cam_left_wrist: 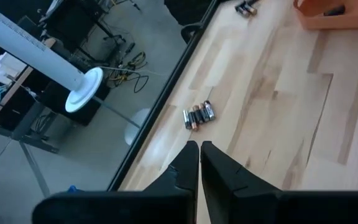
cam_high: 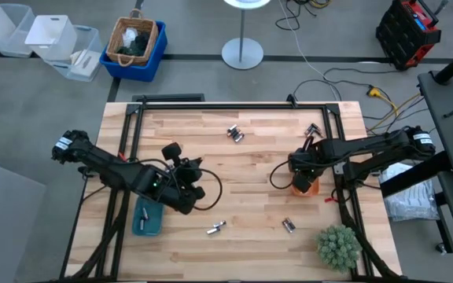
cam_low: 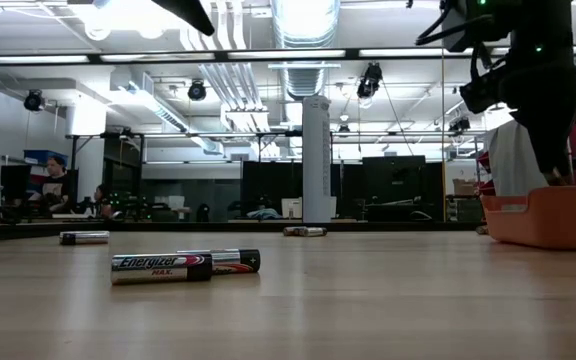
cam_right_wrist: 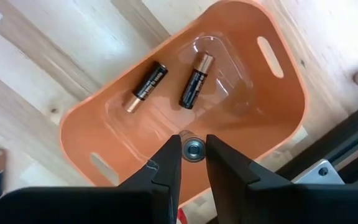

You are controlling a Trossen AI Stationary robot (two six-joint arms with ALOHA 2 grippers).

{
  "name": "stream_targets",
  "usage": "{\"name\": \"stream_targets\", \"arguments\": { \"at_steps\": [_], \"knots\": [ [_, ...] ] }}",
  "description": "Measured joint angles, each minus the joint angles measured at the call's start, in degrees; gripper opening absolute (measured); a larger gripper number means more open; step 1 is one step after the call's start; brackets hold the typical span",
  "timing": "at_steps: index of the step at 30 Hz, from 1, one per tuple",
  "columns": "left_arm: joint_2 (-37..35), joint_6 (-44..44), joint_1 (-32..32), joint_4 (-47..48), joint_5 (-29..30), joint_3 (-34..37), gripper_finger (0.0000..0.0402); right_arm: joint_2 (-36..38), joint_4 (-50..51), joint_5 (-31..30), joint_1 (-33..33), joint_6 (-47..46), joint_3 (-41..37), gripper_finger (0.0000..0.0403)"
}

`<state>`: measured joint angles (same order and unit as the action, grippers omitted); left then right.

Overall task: Sort batteries
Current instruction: Put the black battery into the orange bin, then put the silver battery into the blue bin

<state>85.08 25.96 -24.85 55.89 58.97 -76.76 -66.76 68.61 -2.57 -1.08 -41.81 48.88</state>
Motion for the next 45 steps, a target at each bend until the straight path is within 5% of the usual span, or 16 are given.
{"name": "stream_targets", "arguments": {
  "at_steps": [10, 31, 38, 45],
  "knots": [
    [0.02, 0.00, 0.69, 0.05, -0.01, 1.52, 0.0000, -0.50, -0.63, -2.02, 0.00, 3.18, -0.13, 0.0052],
    [-0.67, -4.94, 8.41, 1.20, -2.73, -0.42, 0.0000, 1.16, -1.36, -6.05, 0.26, 8.46, -0.18, 0.0113],
    [-1.01, -14.47, 13.02, 1.10, -2.68, -5.08, 0.0000, 6.41, -2.18, -14.28, 2.62, 10.01, 2.63, 0.0120],
    [-3.51, -25.23, 22.17, -0.01, -8.45, -5.32, 0.0000, 9.83, -6.14, -15.26, 11.13, 16.17, 3.32, 0.0106]
  ]
}}
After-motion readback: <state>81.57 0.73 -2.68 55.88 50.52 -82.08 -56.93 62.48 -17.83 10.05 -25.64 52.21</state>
